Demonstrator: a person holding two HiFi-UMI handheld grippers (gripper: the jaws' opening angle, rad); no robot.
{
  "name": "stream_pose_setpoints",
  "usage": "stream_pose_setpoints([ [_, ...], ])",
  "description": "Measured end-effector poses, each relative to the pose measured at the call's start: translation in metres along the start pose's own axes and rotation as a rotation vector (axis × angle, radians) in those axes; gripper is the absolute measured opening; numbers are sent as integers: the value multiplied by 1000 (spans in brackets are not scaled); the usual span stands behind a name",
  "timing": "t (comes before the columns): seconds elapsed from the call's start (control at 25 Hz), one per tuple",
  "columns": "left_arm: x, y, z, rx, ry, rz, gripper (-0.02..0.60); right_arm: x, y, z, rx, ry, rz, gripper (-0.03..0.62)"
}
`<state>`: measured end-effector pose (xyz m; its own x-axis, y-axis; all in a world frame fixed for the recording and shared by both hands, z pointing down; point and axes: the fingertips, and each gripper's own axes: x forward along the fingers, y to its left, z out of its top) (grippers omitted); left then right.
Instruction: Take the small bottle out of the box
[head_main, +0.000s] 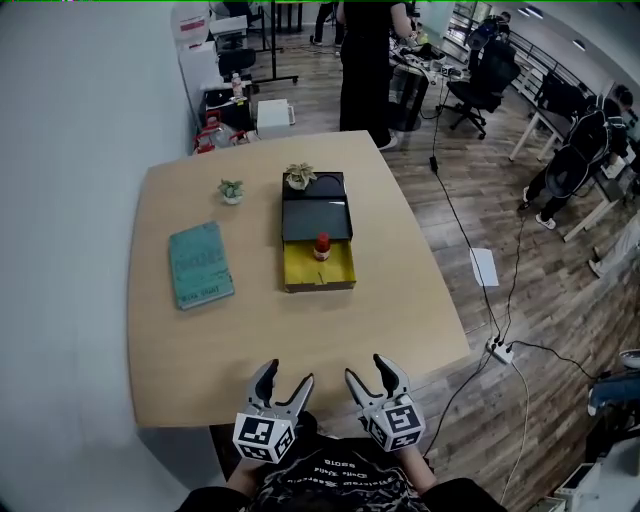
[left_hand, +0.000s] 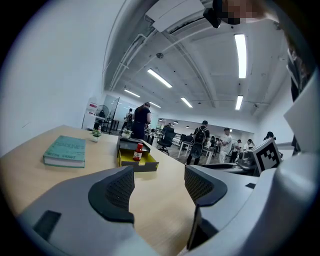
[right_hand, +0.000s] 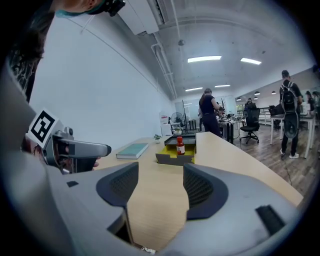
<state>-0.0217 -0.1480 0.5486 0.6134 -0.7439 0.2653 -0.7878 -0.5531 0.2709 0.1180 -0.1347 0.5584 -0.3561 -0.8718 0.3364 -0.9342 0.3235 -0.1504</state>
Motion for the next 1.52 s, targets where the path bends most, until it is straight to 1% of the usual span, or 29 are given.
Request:
stream_pose_setpoints([
  [0.28, 28, 39, 16, 3, -8, -21, 324, 39, -1, 12, 6, -15, -43, 291],
  [0.52, 44, 64, 25, 15, -2, -45, 324, 67, -3, 26, 21, -38, -77, 291],
  [0.68, 52, 75, 32, 7, -17, -34, 324, 82, -8, 36, 28, -52, -82, 291],
  [0.88, 55, 83, 39, -18, -34, 5, 324, 99, -14, 48, 11, -45, -62, 291],
  [1.04, 56, 90, 45, -37, -43, 42, 324, 112, -16, 60, -16, -37, -26, 291],
  [1.24, 60, 95, 51, -39, -55, 75, 324, 129, -19, 77, -55, -48, 10, 291],
  [1.52, 59, 98, 55, -38, -64, 111, 324, 156, -26, 92, -75, -59, 58, 282],
])
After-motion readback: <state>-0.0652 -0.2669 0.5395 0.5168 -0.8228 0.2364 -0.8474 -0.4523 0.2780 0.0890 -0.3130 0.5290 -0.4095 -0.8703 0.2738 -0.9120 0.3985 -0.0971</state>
